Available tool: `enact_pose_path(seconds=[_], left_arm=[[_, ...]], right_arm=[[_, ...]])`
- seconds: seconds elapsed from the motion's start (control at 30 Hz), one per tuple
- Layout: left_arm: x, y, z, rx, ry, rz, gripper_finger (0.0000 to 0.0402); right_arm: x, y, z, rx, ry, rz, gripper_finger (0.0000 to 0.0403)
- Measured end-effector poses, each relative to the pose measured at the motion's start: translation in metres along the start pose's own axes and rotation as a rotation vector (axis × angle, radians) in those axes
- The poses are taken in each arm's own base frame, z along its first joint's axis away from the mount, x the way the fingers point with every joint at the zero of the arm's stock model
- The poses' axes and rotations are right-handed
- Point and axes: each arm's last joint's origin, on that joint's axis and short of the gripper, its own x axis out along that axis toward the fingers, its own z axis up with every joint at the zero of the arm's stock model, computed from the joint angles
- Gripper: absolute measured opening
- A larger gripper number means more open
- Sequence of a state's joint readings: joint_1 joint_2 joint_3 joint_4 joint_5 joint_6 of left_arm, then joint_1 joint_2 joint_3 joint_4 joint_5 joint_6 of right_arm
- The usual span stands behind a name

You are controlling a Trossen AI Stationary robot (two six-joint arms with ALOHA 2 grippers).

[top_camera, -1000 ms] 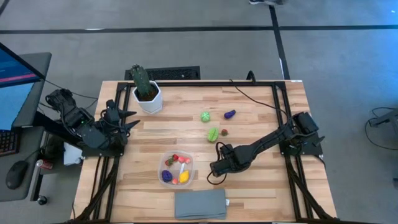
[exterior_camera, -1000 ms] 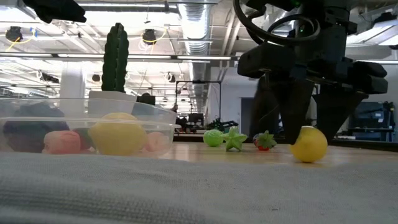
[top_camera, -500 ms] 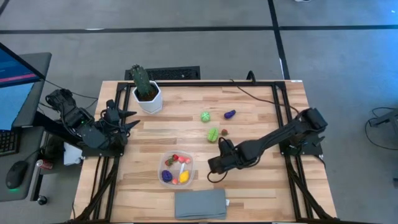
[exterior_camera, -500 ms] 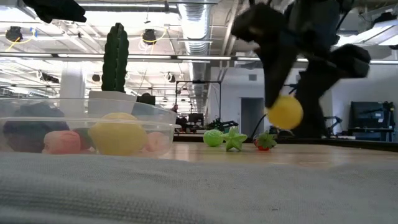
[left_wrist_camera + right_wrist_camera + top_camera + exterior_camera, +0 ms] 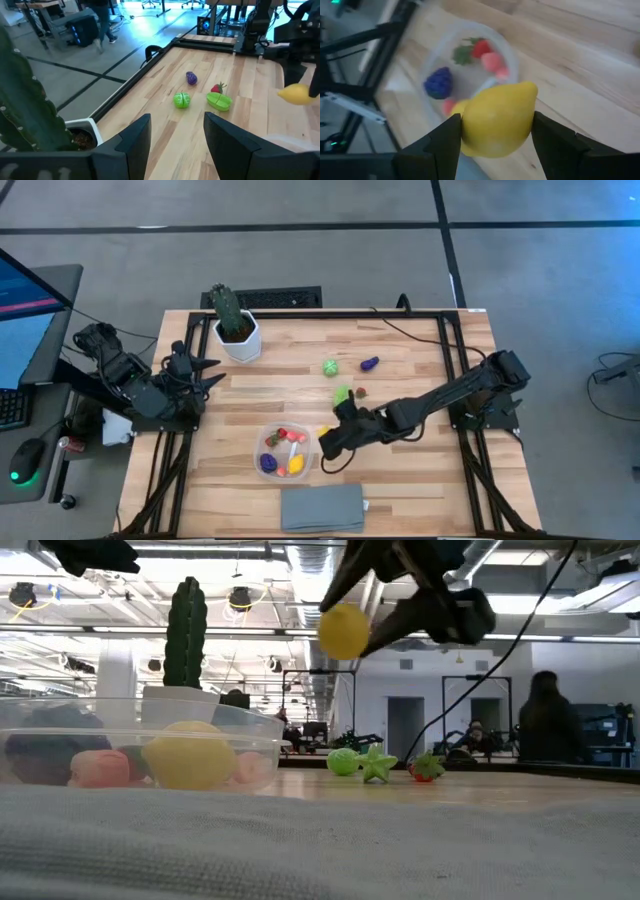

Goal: Pick and placing Produce into tupperware
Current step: Put the lemon into the transparent bin

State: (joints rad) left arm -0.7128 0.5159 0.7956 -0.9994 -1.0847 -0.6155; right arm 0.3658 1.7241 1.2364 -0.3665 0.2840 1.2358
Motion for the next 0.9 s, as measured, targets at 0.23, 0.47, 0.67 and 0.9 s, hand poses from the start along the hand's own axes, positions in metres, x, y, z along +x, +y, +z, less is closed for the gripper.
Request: enact_pose_path(seconds=[0.23,0.47,0.67,0.9], left_arm=[[0.000,0.000,0.000,-0.005,0.001,-0.007,0.0174],[0.000,-0.001,0.001,-0.018,-0.005,-0.011,0.0174],[0.000,-0.001,0.002,-0.022,-0.006,-0.011,0.0174],[0.000,-0.002,0.002,-0.022,-0.008,-0.012,0.0174]], right_arm=[[0.002,0.003,0.012,-0.039,-0.037,0.060,0.0240],[0.016,0.006,0.019,-0.058,-0.065,0.128,0.0240],[0.044,0.005,0.012,-0.062,-0.020,0.174,0.0240],[0.074,0.016,0.008,-0.079,0.011,0.230,0.0240]])
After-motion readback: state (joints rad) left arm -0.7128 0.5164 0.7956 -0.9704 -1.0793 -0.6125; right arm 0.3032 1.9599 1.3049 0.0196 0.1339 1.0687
